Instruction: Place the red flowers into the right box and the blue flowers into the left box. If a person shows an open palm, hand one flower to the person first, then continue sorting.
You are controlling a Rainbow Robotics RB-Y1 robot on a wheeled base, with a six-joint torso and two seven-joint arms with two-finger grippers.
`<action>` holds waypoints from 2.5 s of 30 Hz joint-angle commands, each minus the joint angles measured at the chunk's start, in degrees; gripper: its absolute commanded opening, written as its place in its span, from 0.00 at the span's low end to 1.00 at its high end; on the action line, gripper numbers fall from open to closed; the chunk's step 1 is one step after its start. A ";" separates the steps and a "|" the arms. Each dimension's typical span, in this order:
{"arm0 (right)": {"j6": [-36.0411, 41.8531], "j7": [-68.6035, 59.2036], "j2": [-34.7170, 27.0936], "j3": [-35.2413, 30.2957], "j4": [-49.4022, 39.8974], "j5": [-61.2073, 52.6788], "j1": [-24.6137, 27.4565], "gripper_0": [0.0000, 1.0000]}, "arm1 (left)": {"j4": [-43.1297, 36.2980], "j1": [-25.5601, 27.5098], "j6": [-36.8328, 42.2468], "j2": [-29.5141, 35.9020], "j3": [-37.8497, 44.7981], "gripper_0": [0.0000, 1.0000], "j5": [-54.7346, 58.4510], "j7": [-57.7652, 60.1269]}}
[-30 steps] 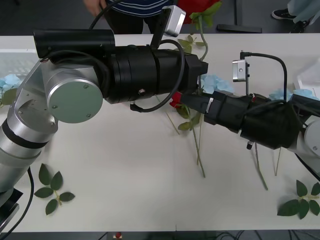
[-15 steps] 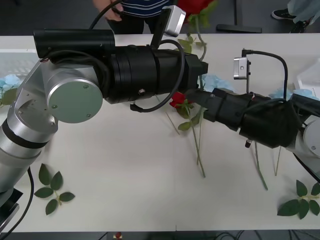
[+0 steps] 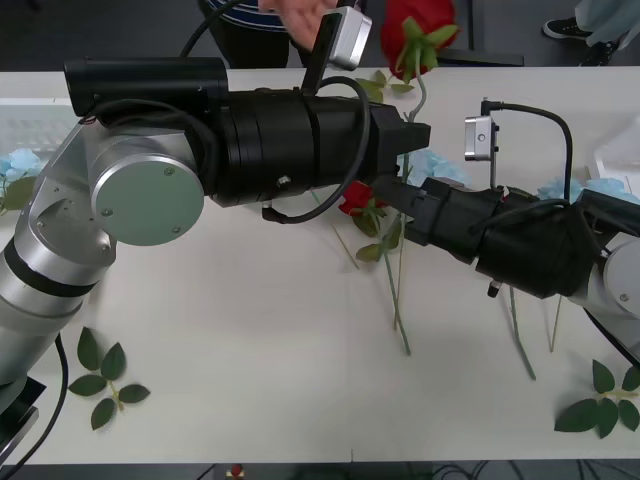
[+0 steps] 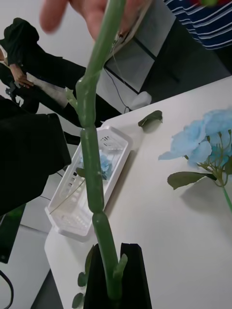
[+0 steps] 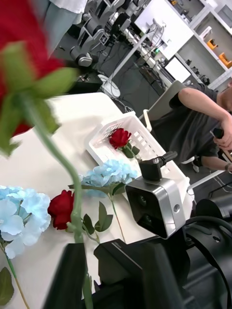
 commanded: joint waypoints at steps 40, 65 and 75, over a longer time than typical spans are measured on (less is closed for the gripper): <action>9.42 1.89 -4.88 -15.54 13.76 18.94 -14.94 0.00 | -2.01 -1.37 -0.46 0.82 0.77 1.00 0.04 -1.78; -17.21 1.19 14.72 -7.01 36.70 36.43 -34.62 0.00 | -2.01 -1.37 -0.46 0.82 0.77 1.00 0.04 -1.78; -17.65 1.19 14.64 -6.92 37.49 32.39 -34.54 0.00 | -2.01 -1.37 -0.46 0.82 0.77 1.00 0.04 -1.78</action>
